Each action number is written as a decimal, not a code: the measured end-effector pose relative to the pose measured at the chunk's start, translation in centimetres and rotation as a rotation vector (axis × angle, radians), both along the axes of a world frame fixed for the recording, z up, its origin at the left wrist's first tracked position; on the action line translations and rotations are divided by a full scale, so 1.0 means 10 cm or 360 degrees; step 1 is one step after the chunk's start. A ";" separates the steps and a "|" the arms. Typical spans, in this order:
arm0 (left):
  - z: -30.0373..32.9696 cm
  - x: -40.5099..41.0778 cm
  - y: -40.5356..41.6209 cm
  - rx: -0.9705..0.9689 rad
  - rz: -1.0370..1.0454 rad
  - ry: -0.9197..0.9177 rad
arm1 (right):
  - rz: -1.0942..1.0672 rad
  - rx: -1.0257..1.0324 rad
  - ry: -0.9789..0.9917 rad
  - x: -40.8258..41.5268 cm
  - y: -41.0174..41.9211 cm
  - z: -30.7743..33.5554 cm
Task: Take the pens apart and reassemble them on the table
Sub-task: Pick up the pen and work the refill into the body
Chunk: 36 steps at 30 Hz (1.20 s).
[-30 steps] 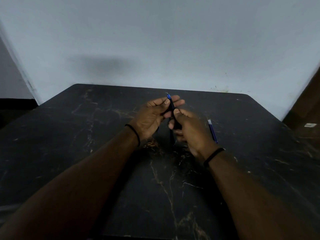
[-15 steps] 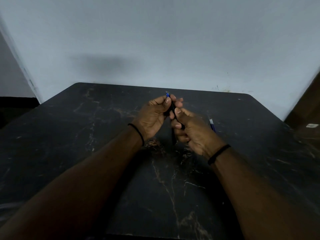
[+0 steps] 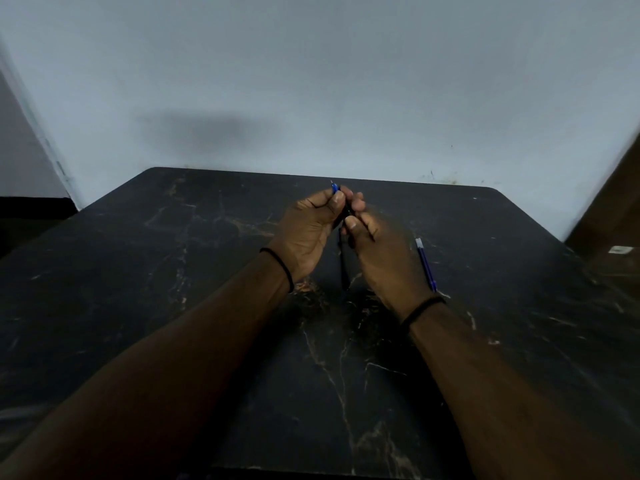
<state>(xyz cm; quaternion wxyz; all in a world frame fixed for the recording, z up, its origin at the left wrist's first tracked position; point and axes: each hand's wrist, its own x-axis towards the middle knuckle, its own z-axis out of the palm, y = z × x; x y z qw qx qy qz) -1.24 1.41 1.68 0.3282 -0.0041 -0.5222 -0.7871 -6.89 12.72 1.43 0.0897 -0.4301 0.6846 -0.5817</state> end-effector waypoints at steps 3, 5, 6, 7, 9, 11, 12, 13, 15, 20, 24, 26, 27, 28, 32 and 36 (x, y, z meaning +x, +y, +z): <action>-0.02 0.02 -0.04 0.0005 -0.0006 -0.0010 | -0.0055 0.0012 0.0066 0.01 0.02 0.00; -0.02 0.04 -0.06 -0.0006 -0.0021 -0.0037 | -0.0125 0.0026 -0.0002 0.00 0.00 -0.02; -0.01 0.05 -0.07 -0.0012 -0.0033 -0.0052 | -0.0160 0.0029 -0.0039 0.00 0.00 -0.02; -0.01 0.05 -0.08 -0.0009 -0.0049 -0.0065 | -0.0176 0.0031 -0.0055 -0.01 -0.01 -0.02; 0.01 0.07 -0.08 0.0029 -0.0104 -0.0067 | -0.0160 0.0019 -0.0050 -0.01 0.00 -0.01; 0.03 0.08 -0.09 0.0070 -0.0152 -0.0058 | -0.0125 -0.0006 -0.0094 -0.02 0.01 0.00; 0.03 0.09 -0.09 0.0075 -0.0156 -0.0064 | -0.0103 -0.0017 -0.0141 -0.02 0.02 0.00; 0.03 0.10 -0.10 0.0068 -0.0149 -0.0076 | -0.0077 -0.0030 -0.0193 -0.02 0.03 0.00; 0.02 0.11 -0.11 0.0061 -0.0125 -0.0099 | -0.0037 -0.0046 -0.0271 -0.01 0.03 0.00; 0.00 0.12 -0.12 0.0095 -0.0034 -0.0125 | -0.0094 -0.0033 -0.0241 0.01 0.03 0.01; -0.02 0.11 -0.16 0.0052 0.0086 -0.0143 | -0.0150 0.0022 -0.0221 0.00 0.02 0.00; -0.02 0.11 -0.17 0.0052 0.0072 -0.0144 | -0.0159 0.0042 -0.0258 -0.01 0.00 -0.01; -0.02 0.10 -0.17 0.0061 0.0051 -0.0135 | -0.0153 0.0051 -0.0272 -0.01 0.00 -0.01; -0.01 0.10 -0.17 0.0067 0.0033 -0.0126 | -0.0146 0.0059 -0.0278 -0.01 -0.01 -0.01; -0.02 0.10 -0.19 0.0065 0.0034 -0.0090 | -0.0092 0.0045 -0.0285 -0.02 0.01 0.00; -0.04 0.10 -0.21 0.0096 0.0074 -0.0089 | -0.0015 -0.0031 -0.0282 -0.02 0.01 0.01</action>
